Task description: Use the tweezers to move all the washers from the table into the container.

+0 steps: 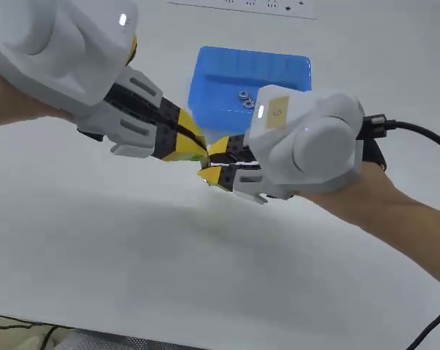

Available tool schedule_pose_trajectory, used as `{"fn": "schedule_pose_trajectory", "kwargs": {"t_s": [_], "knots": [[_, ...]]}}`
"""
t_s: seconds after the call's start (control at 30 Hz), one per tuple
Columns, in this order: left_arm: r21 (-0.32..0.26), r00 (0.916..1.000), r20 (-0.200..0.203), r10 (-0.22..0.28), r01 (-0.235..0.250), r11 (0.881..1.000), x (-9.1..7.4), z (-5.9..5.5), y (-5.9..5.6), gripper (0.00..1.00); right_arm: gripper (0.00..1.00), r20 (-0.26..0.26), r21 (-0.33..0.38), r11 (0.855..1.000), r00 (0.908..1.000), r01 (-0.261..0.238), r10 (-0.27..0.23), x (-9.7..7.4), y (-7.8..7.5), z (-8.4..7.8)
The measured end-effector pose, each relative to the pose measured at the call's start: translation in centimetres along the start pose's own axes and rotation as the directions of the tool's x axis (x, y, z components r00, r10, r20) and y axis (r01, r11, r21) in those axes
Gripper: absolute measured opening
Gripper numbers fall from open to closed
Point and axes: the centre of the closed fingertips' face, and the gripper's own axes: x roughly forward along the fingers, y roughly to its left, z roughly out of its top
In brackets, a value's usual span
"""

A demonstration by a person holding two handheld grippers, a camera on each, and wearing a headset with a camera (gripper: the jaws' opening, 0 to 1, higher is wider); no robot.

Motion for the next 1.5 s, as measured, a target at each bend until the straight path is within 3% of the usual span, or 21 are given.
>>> {"fn": "schedule_pose_trajectory", "kwargs": {"t_s": [0.47,0.97,1.03,1.07,1.33,1.5], "knots": [[0.008,0.9999,0.007,0.011,-0.011,1.000,-0.1,0.4,0.6,0.06,0.10,0.007,0.010,1.000,0.9999,0.010,-0.010,0.0,-0.6,0.1],[-0.017,0.9999,0.015,0.001,-0.001,1.000,0.1,0.2,0.5,0.07,0.10,0.014,0.043,0.999,0.9998,-0.013,0.012,0.1,-0.4,-0.1],[-0.017,0.9999,0.017,0.001,-0.001,1.000,0.1,0.3,0.4,0.07,0.12,0.010,0.045,0.999,0.9998,-0.017,0.017,0.2,-0.5,-0.3],[-0.017,0.9999,0.017,0.001,-0.001,1.000,0.1,0.3,0.5,0.07,0.12,-0.028,0.052,0.998,0.9992,-0.028,0.030,0.2,-0.3,-0.9],[-0.020,0.9999,0.016,0.003,-0.002,1.000,0.0,0.4,0.5,0.07,0.11,0.014,0.046,0.999,0.9996,-0.024,0.024,0.0,-0.5,-0.3],[-0.023,0.9998,0.017,0.003,-0.003,1.000,0.1,0.4,0.7,0.06,0.11,-0.004,0.028,0.999,0.9996,-0.029,0.029,0.3,-0.4,-0.6]]}}
